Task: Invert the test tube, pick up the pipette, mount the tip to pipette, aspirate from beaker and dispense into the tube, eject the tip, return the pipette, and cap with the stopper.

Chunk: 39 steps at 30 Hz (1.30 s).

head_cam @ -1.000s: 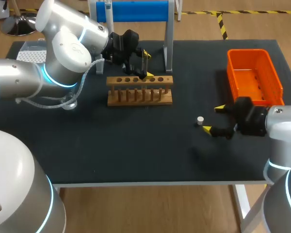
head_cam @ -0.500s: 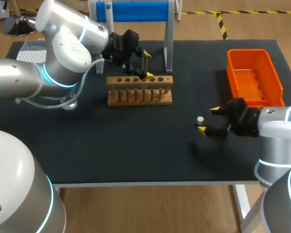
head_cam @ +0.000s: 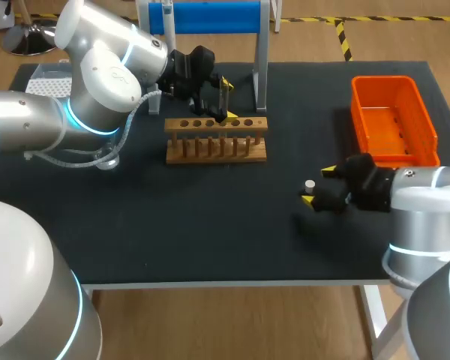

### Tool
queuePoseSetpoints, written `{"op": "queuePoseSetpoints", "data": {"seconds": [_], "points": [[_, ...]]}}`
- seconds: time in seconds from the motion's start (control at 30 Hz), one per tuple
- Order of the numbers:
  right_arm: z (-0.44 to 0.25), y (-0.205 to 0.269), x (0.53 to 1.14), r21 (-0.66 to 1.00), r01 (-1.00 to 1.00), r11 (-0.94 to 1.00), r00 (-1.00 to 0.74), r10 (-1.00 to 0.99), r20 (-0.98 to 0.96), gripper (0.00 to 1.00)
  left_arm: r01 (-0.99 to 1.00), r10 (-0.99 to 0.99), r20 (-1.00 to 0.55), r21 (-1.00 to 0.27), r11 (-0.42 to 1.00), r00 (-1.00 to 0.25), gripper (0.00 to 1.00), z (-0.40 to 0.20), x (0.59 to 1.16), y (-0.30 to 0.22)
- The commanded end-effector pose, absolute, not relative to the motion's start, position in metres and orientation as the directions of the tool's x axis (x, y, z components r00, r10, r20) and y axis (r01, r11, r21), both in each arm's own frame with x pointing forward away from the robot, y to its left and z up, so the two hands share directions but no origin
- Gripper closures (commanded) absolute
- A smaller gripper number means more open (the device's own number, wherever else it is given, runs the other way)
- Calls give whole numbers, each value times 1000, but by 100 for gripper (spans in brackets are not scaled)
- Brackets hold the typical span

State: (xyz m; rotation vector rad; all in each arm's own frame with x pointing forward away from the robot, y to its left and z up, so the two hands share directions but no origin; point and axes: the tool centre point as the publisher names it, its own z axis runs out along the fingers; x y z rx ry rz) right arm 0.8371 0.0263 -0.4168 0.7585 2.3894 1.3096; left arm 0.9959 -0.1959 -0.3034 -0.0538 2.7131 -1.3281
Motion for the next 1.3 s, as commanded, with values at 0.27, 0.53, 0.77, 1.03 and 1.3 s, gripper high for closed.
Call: {"op": "queuePoseSetpoints", "data": {"seconds": [0.27, 0.53, 0.77, 1.03, 1.3], "points": [[-425, 36, 844, 847, 299, 440, -804, 595, -25, 20, 20, -85, -91, -788, 615, -992, 0, -303, 995, -195], [-428, 36, 848, 843, 306, 442, -796, 605, -28, 29, 20, -85, -91, -788, 615, -992, 0, -303, 995, -195], [-431, 36, 852, 842, 311, 441, -792, 610, -27, 52, 20, -85, -91, -788, 615, -992, 0, -303, 995, -195], [-431, 37, 855, 842, 312, 441, -790, 613, -28, 51, 20, -85, -91, -788, 615, -992, 0, -303, 995, -195], [-432, 39, 855, 841, 313, 442, -791, 611, -27, 56, 20, -85, -91, -788, 615, -992, 0, -303, 995, -195]]}}
